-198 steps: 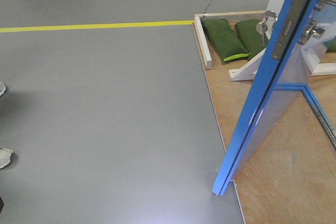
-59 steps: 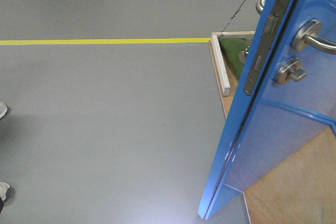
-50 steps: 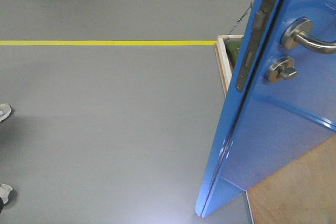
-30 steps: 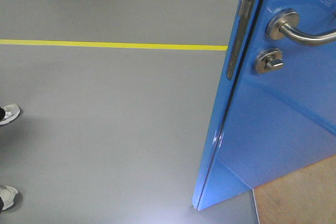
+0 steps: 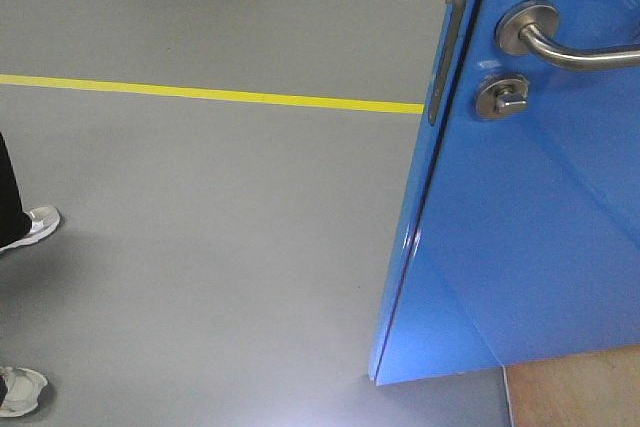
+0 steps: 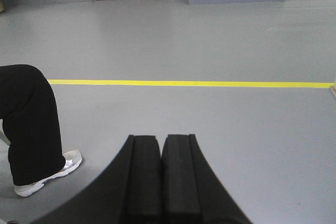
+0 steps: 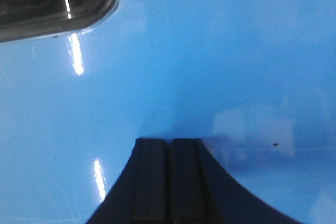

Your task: Move to blue door and open it

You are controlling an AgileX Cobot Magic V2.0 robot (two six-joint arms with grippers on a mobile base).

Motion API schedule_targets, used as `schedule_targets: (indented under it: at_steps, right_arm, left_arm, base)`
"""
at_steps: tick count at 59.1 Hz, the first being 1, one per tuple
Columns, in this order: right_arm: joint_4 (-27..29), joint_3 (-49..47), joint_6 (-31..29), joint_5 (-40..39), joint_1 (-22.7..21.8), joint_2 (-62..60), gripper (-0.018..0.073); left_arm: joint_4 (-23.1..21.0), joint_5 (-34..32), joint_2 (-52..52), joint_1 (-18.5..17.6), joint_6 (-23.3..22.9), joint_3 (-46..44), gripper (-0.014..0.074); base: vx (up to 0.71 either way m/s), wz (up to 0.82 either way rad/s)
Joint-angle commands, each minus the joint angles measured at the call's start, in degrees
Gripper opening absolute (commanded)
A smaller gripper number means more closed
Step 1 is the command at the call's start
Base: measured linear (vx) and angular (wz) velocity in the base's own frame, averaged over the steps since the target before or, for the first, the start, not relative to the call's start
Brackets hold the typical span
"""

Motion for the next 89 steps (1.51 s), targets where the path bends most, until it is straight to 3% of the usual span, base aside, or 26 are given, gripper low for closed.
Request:
schedule_targets:
  at_steps: [1,89]
  right_arm:
    - [2.9,-1.7,-0.5,1.2,0.3,-1.1,0.0006]
    - [2.9,-1.7,-0.5,1.3,0.3,-1.1,0.0006]
  left_arm:
    - [0.0,-4.5,-0.8,0.1,-0.2,0.2,0.0070]
    - [0.0,-4.5,-0.8,0.1,-0.2,0.2,0.0070]
  base:
    - [0.17,0.13]
    - [0.16,-0.01]
